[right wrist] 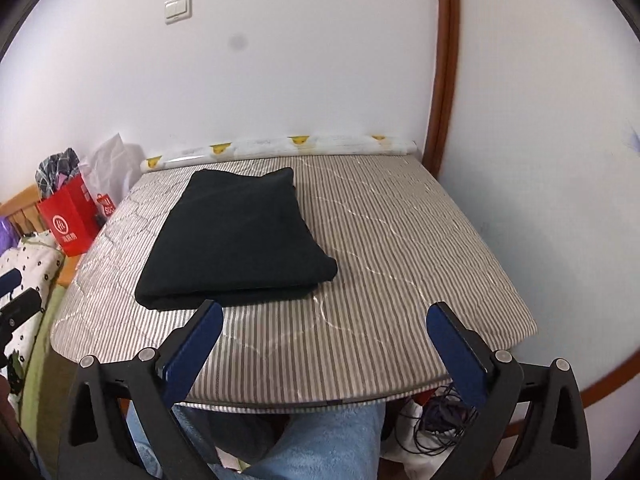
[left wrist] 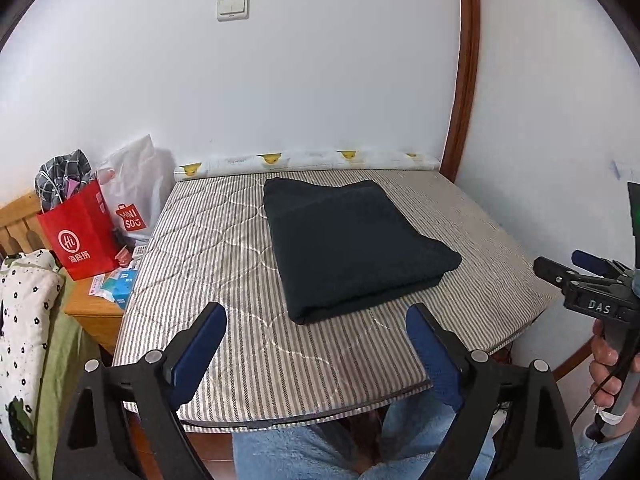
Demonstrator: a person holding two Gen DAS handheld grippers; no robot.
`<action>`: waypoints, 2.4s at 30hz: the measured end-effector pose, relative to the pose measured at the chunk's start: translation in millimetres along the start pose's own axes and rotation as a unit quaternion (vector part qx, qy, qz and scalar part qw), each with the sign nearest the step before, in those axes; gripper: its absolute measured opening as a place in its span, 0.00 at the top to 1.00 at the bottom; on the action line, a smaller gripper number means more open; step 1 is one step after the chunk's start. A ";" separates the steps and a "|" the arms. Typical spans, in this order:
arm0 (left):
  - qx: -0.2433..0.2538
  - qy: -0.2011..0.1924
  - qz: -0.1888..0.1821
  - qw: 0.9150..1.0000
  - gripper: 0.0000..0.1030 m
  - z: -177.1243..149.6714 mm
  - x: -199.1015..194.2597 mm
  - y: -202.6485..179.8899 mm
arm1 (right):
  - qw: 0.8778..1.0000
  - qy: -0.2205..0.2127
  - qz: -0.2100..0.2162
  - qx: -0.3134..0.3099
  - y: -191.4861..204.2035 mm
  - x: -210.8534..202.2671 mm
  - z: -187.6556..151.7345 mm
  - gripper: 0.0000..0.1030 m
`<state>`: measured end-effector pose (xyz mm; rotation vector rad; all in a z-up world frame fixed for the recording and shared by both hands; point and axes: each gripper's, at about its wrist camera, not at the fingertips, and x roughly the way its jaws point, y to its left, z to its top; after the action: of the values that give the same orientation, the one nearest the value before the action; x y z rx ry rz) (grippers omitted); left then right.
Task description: Fold small clothes
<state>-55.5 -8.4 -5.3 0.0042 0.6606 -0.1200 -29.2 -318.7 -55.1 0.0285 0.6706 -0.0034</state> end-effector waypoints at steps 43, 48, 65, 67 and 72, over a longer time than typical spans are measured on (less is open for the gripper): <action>-0.037 -0.001 0.007 0.999 0.12 -11.8 -6.7 23.9 | 1.000 -0.008 -0.005 -0.020 -0.7 -7.7 -6.5 0.02; -0.035 -0.002 0.008 0.999 0.11 -11.7 -7.3 22.2 | 1.000 -0.007 -0.006 -0.020 0.3 -7.9 -7.0 0.02; -0.031 -0.002 0.009 0.999 0.11 -10.7 -8.1 20.4 | 1.000 -0.008 -0.004 -0.020 -6.4 -8.3 -6.8 0.02; -0.031 -0.002 0.009 0.999 0.11 -10.5 -8.6 21.1 | 1.000 -0.008 -0.003 -0.020 -6.9 -8.3 -6.5 0.02; -0.032 -0.002 0.009 0.999 0.11 -10.3 -9.0 21.4 | 1.000 -0.009 -0.004 -0.020 -8.0 -8.4 -5.9 0.02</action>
<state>-66.4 14.3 -8.7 -0.0507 0.6591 -0.0813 -39.6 -326.6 -54.7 -0.0132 0.6535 0.0031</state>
